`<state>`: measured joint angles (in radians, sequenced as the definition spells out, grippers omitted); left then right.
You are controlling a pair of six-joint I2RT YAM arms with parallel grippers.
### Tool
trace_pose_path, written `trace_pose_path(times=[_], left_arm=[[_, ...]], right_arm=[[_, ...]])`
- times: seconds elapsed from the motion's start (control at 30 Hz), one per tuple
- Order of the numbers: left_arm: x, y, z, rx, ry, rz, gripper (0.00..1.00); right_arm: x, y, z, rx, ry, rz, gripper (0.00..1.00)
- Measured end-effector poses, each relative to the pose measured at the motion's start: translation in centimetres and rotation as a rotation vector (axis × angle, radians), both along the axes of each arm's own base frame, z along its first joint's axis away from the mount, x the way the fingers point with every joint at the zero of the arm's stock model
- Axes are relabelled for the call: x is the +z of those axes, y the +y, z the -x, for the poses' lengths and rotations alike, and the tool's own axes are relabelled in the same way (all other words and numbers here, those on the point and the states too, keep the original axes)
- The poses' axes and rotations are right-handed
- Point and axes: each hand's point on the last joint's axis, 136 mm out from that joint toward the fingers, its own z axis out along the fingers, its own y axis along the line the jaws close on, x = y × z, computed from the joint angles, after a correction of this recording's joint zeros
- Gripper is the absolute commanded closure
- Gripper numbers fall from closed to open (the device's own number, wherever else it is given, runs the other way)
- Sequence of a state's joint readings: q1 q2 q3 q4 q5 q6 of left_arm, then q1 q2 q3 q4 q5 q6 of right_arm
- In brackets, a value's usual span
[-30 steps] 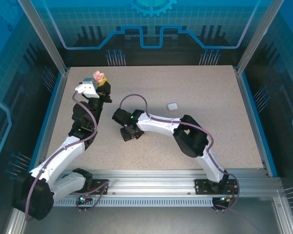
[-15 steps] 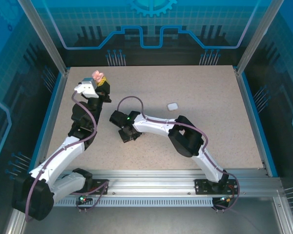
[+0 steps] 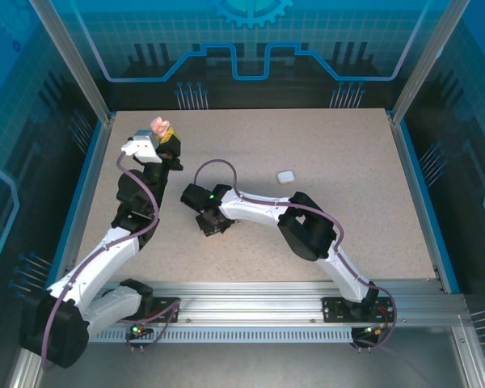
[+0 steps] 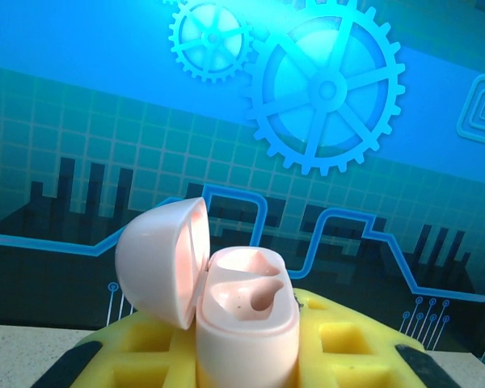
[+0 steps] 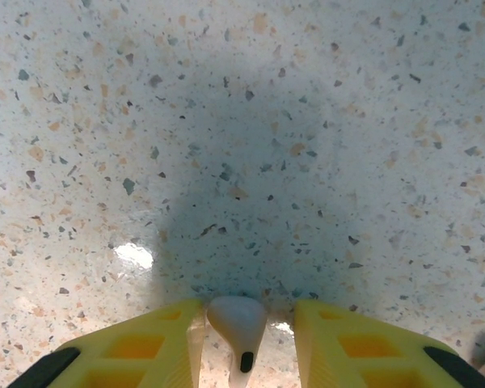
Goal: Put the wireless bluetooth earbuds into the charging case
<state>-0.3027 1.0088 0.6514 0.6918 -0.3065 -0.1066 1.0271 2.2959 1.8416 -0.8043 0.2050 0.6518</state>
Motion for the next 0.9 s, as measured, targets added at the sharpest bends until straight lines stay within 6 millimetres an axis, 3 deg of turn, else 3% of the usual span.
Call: trace_pose_path(times=[0.53,0.9], left_arm=[[0.04,-0.09,0.04,-0.006,-0.001,-0.001,1.0],[0.03,-0.25,0.05,-0.015,-0.001,-0.003,1.0]], right_arm=[[-0.19,0.06,-0.08,-0.03,0.022,0.026,0.67],[-0.17,0.27,-0.11,-0.04,0.025,0.02,0.82]])
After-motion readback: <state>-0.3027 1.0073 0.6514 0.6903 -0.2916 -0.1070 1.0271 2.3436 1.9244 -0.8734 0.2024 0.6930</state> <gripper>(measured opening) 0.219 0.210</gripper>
